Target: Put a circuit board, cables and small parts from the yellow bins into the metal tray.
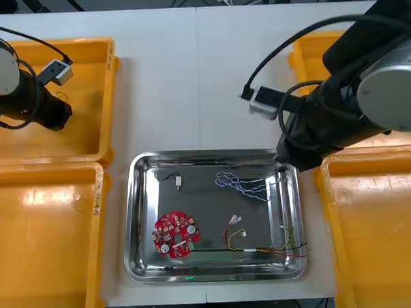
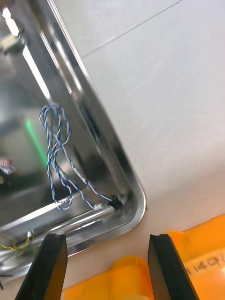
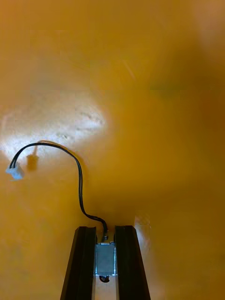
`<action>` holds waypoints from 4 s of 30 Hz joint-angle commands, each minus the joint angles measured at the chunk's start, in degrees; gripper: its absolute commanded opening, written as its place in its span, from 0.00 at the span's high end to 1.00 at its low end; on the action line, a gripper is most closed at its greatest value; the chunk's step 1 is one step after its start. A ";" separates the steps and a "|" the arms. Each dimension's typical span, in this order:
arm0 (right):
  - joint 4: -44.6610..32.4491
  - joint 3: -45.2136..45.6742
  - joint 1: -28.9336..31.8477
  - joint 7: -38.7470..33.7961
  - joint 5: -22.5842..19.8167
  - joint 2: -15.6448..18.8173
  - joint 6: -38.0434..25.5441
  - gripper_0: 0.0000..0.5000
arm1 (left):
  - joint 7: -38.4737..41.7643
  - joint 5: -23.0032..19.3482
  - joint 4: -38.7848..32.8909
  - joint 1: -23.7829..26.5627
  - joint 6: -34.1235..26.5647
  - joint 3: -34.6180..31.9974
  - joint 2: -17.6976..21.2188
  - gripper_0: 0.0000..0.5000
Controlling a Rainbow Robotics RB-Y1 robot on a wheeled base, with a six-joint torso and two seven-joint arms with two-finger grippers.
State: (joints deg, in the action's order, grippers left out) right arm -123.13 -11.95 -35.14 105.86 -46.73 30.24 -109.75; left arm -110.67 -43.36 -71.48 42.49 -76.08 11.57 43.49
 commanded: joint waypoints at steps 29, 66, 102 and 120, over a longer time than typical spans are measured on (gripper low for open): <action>5.36 20.13 6.67 -25.53 0.68 20.48 -0.25 0.00 | 35.96 1.08 -31.17 1.54 -24.38 -2.60 2.74 1.00; 4.92 27.77 20.99 -37.83 -6.79 22.50 8.59 0.00 | 76.92 19.19 -47.08 0.57 -32.11 19.72 -16.06 1.00; 3.25 27.69 22.31 -34.58 -5.12 24.08 7.80 0.00 | 80.26 25.43 -47.43 -12.70 -19.11 27.81 -15.98 1.00; 3.25 27.86 22.31 -34.67 -4.95 24.08 6.39 0.00 | 80.79 25.60 -47.43 -12.61 -17.00 27.81 -14.92 0.00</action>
State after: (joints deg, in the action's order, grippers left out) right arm -118.26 13.75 -13.37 68.89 -52.21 51.71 -102.99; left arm -30.14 -18.39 -117.09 30.27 -93.85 38.54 28.02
